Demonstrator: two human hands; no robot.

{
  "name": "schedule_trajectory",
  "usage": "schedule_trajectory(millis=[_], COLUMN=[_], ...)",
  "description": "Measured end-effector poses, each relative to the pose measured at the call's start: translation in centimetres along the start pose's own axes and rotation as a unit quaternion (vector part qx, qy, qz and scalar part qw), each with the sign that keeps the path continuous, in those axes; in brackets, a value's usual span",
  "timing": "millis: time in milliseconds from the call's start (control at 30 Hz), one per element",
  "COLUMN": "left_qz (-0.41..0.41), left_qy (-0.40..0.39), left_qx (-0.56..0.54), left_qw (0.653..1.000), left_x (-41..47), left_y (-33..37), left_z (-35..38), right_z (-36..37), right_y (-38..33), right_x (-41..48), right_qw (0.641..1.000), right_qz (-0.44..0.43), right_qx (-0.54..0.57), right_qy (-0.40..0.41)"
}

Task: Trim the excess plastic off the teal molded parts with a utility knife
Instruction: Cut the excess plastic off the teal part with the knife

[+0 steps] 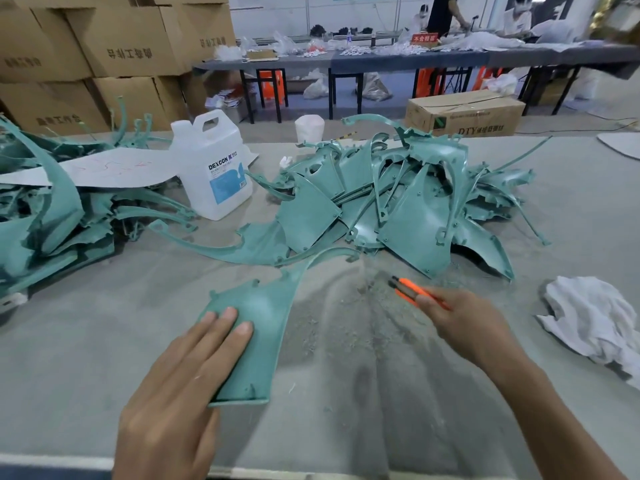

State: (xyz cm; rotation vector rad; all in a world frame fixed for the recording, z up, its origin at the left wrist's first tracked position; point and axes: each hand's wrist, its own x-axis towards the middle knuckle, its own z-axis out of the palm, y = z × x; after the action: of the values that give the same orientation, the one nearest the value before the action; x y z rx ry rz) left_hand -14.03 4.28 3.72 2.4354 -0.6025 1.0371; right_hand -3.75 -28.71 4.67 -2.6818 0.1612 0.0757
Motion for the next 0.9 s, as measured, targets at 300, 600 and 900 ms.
schedule_trajectory(millis=[300, 600, 900], left_qz=[0.022, -0.377, -0.389], left_qy=[0.004, 0.042, 0.037], left_qx=[0.04, -0.134, -0.149], left_qw=[0.999, 0.915, 0.908], left_x=[1.2, 1.8, 1.0], left_y=[0.1, 1.9, 2.5], left_z=[0.1, 0.7, 0.8], right_z=[-1.8, -0.8, 2.6], right_y=[-2.0, -2.4, -3.6], right_x=[-2.5, -3.6, -2.6], right_qw=[0.964, 0.944, 0.974], right_qz=[-0.134, -0.133, -0.124], right_qx=[0.227, 0.262, 0.162], right_qy=[-0.021, 0.15, 0.104])
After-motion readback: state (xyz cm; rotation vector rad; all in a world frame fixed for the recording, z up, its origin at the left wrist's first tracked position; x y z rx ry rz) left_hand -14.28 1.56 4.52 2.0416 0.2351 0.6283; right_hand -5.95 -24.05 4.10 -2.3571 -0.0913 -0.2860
